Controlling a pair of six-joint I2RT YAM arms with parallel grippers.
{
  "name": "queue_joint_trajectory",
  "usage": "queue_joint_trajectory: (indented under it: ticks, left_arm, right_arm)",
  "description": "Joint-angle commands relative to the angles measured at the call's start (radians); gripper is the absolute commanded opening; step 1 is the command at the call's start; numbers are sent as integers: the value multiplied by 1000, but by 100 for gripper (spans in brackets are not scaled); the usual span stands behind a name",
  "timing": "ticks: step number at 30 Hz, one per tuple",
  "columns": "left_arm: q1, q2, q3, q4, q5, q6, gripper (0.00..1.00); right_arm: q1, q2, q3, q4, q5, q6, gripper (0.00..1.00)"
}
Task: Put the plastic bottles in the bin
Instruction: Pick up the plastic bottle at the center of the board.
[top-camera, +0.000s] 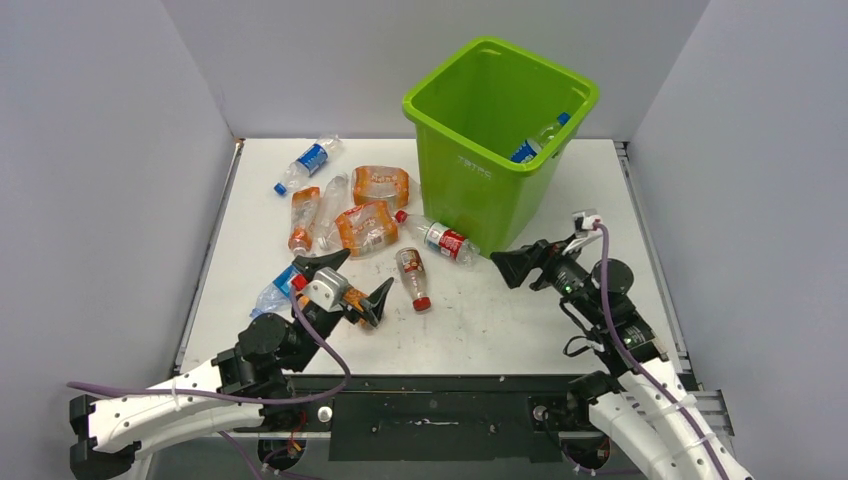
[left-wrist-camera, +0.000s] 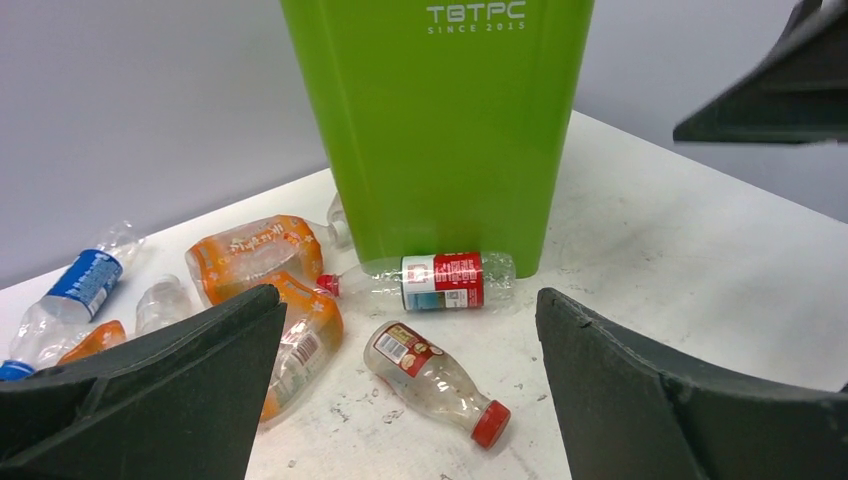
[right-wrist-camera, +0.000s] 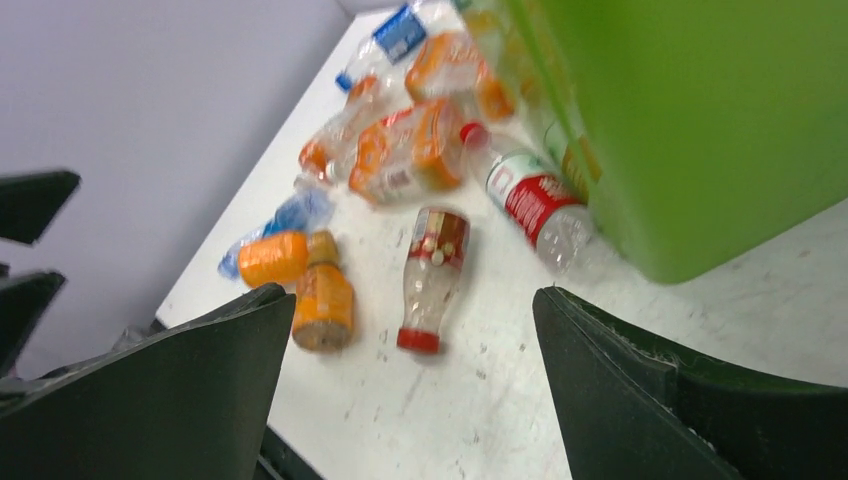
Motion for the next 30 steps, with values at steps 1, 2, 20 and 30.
queue_joint_trajectory:
  ticks: [1, 2, 20, 30]
  left_arm:
    - [-3, -23, 4, 65, -59, 36, 96]
    - [-3, -23, 2, 67, -65, 40, 96]
    - [-3, -27, 7, 54, -69, 42, 96]
    - [-4, -29, 12, 47, -58, 36, 96]
  right_arm:
    - [113, 7, -96, 86, 38, 20, 94]
    - [166, 25, -112, 94, 76, 16, 94]
    - [739, 839, -10, 477, 694, 18, 92]
    - [661, 1033, 89, 515, 643, 8, 98]
